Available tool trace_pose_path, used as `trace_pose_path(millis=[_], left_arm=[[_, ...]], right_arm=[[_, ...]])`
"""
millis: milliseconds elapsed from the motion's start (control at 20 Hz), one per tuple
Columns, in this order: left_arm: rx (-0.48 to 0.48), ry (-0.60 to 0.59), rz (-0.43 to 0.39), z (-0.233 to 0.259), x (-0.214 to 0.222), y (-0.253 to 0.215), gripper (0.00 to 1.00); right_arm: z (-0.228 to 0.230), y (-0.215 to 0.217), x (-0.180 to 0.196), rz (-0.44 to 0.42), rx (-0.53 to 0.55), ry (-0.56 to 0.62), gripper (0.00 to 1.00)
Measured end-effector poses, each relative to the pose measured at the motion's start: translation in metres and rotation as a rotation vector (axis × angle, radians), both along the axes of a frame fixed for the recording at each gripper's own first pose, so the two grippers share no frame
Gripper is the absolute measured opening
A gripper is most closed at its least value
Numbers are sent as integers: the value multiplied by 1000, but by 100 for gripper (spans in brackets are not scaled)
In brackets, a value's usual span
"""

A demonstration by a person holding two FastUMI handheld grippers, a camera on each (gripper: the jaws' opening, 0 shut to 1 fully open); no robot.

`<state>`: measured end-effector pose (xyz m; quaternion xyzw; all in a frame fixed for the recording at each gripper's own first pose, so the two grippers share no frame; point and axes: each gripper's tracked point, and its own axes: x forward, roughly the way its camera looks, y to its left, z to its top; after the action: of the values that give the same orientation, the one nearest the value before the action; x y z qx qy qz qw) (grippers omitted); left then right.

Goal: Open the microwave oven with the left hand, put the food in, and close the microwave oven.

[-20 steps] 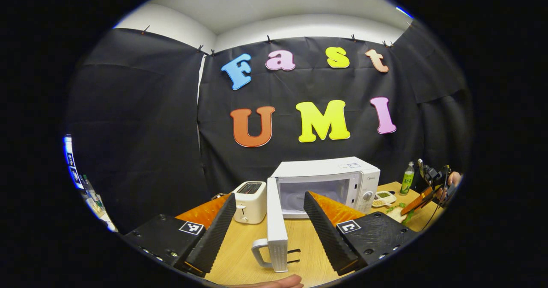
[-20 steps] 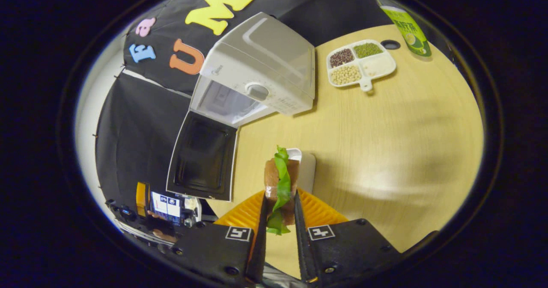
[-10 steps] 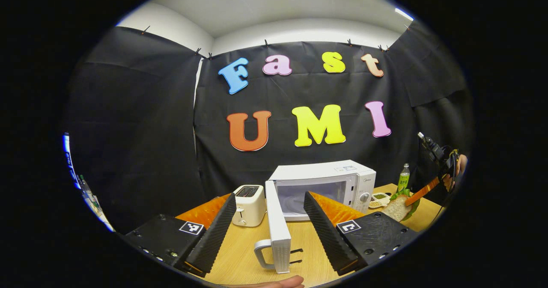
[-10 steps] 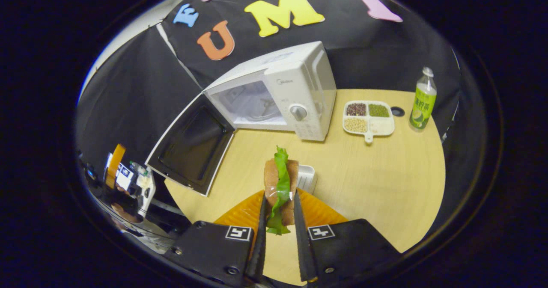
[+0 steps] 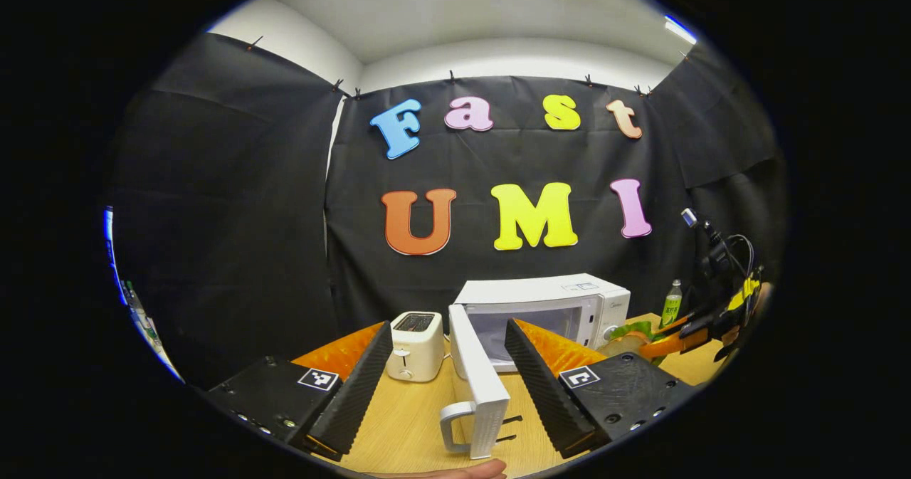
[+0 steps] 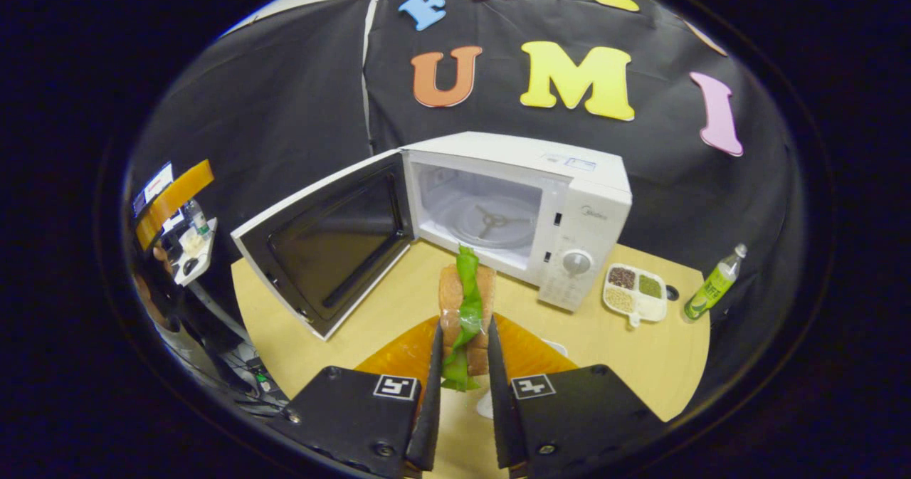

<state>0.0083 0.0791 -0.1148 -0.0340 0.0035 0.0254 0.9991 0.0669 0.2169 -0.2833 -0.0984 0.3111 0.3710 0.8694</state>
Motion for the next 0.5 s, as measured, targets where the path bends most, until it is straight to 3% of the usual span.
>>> trace_pose_path(millis=[500], left_arm=[[2,56,46,-31,4,30,97]], right_arm=[[-38,89,82,-172,42,-9,35]])
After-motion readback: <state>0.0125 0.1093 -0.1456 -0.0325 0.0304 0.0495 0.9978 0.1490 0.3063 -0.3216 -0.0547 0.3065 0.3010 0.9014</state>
